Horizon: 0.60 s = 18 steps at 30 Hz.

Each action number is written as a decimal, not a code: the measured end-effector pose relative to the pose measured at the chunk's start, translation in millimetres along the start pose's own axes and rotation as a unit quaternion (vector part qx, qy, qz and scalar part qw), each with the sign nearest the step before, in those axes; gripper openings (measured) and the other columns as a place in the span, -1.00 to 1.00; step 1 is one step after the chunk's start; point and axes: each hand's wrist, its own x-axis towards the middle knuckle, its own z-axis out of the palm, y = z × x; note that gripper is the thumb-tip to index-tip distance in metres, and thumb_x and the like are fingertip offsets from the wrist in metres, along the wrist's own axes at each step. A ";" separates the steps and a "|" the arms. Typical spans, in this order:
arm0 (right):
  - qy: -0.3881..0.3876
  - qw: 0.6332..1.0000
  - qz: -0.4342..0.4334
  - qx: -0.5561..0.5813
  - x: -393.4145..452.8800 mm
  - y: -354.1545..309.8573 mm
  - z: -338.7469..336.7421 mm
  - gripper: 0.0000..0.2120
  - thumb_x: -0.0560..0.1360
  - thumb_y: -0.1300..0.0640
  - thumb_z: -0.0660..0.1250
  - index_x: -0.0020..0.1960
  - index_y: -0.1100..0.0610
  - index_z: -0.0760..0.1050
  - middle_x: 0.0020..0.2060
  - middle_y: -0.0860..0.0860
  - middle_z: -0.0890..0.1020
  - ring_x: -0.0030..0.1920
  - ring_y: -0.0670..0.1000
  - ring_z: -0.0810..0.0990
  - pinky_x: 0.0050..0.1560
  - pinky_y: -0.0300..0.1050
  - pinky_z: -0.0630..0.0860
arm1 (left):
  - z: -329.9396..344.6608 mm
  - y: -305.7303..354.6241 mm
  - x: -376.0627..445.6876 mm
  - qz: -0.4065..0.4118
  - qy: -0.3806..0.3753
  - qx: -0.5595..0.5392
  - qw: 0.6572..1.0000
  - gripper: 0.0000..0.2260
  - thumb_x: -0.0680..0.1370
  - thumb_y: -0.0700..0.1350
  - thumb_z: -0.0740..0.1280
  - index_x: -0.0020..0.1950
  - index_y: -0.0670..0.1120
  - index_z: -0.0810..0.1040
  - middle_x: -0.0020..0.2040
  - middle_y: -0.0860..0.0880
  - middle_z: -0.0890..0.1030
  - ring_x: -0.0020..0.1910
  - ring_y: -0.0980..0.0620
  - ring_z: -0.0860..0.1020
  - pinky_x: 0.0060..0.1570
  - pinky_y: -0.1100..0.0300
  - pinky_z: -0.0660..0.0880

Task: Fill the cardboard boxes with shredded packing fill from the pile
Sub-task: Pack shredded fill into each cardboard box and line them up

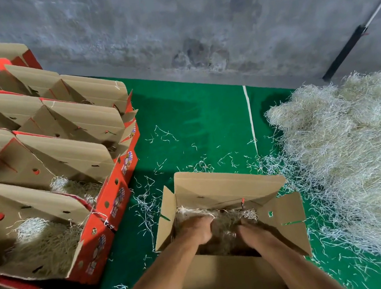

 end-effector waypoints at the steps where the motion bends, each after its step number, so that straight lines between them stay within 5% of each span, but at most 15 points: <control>1: -0.003 1.000 0.001 -0.003 1.9 0.6 -0.9 -0.54 0.62 0.41 0.10 0.50 0.22 0.28 0.62 0.16 -0.01 0.48 0.17 0.34 0.39 -0.03 0.38 | 2.4 -1.0 0.7 0.001 -0.021 0.020 1.000 -0.74 0.61 -0.26 0.22 0.29 -0.09 0.49 0.15 -0.09 0.58 0.10 -0.06 0.57 0.08 0.07 0.53; 5: 0.025 1.000 0.008 -0.018 5.5 -7.8 -10.3 -0.64 0.64 0.35 0.13 0.42 0.23 0.41 0.42 0.19 0.45 0.37 0.15 0.48 0.37 -0.01 0.41 | -2.5 4.1 5.3 -0.008 -0.077 0.083 0.994 -0.69 0.62 -0.32 0.18 0.37 -0.23 0.44 0.37 -0.22 0.48 0.25 -0.14 0.53 0.21 0.05 0.48; 9: 0.100 0.995 0.003 -0.024 3.5 -17.4 -24.3 -0.64 0.54 0.19 0.35 0.34 0.11 0.51 0.28 0.11 0.58 0.30 0.14 0.55 0.32 -0.03 0.46 | -23.0 14.0 2.7 -0.008 -0.070 0.066 0.995 -0.67 0.55 -0.26 0.28 0.32 -0.23 0.47 0.24 -0.22 0.57 0.12 -0.18 0.58 0.07 0.01 0.54; 12: 0.001 0.997 -0.046 0.059 3.1 -25.9 -25.1 -0.75 0.61 0.03 0.26 0.21 0.11 0.55 0.28 0.17 0.58 0.21 0.15 0.57 0.15 -0.10 0.46 | -30.0 18.1 6.1 -0.009 -0.011 0.033 0.999 -0.78 0.54 -0.21 0.31 0.18 -0.19 0.55 -0.04 -0.12 0.61 -0.03 -0.09 0.63 -0.12 0.09 0.52; 16: -0.112 0.993 -0.022 0.022 9.1 -33.3 -0.2 -0.58 0.64 -0.02 0.22 0.45 0.07 0.43 0.44 0.10 0.44 0.40 0.13 0.43 0.40 -0.06 0.34 | -9.5 2.2 2.2 -0.047 -0.138 0.021 0.989 -0.57 0.63 -0.16 0.15 0.51 -0.20 0.33 0.47 -0.21 0.38 0.35 -0.20 0.46 0.31 -0.02 0.46; 18: -0.110 0.994 -0.011 -0.003 10.1 -34.7 6.0 -0.58 0.61 -0.02 0.28 0.44 0.04 0.45 0.40 0.08 0.48 0.38 0.12 0.45 0.41 -0.03 0.38 | 7.1 -5.6 -4.0 -0.065 -0.184 0.011 0.981 -0.60 0.64 -0.09 0.20 0.46 -0.18 0.42 0.41 -0.14 0.47 0.28 -0.14 0.52 0.27 0.04 0.45</control>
